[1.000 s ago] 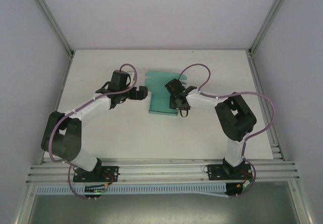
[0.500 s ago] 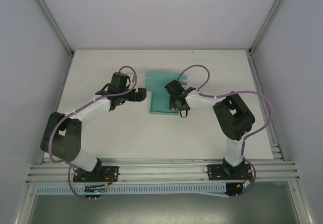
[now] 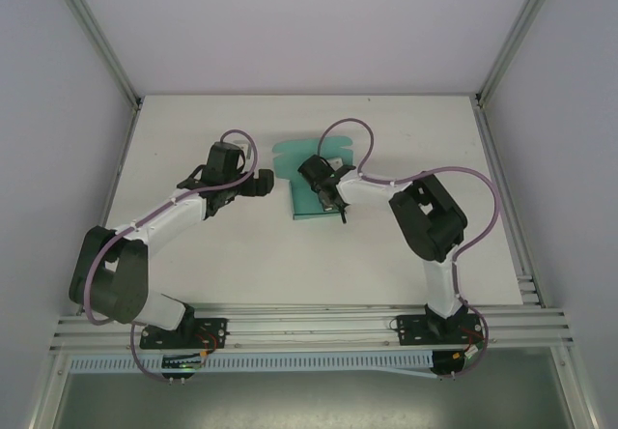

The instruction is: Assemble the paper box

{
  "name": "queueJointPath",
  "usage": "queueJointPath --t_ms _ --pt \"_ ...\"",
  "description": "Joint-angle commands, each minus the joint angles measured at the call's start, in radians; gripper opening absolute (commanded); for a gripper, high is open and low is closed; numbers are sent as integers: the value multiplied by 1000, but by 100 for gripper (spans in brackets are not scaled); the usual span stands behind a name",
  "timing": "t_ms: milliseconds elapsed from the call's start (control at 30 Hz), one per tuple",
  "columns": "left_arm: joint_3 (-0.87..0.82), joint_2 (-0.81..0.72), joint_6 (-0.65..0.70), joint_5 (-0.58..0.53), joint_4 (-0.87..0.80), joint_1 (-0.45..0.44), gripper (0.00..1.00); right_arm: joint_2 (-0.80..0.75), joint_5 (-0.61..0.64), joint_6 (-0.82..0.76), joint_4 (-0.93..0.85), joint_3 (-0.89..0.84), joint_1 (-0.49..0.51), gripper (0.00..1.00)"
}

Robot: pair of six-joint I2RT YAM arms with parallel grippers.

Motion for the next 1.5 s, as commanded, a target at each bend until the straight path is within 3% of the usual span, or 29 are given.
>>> queueJointPath --t_ms 0,133,267,533,700,967,1100,1367,1467 --pt "-7 -21 -11 -11 4 8 99 32 41 -9 -109 -9 4 0" --pt "-14 -27 -13 5 12 9 99 -58 -109 9 16 -52 5 4" --pt "-18 -38 -11 16 15 9 99 -130 -161 37 61 -69 5 42" --pt "-18 -46 3 47 23 9 99 -240 -147 47 106 -102 -12 50" --pt "-8 -28 8 49 16 9 99 -235 -188 51 64 -114 -43 50" --pt "-1 4 15 61 22 8 98 -190 -399 34 111 -157 -112 49" --pt "-2 10 19 62 21 9 99 -148 -439 24 115 -137 -119 49" --pt "-2 15 22 58 20 10 99 -110 -437 38 83 -136 -141 35" --pt "4 20 22 60 17 10 99 -108 -421 43 92 -146 -143 14"
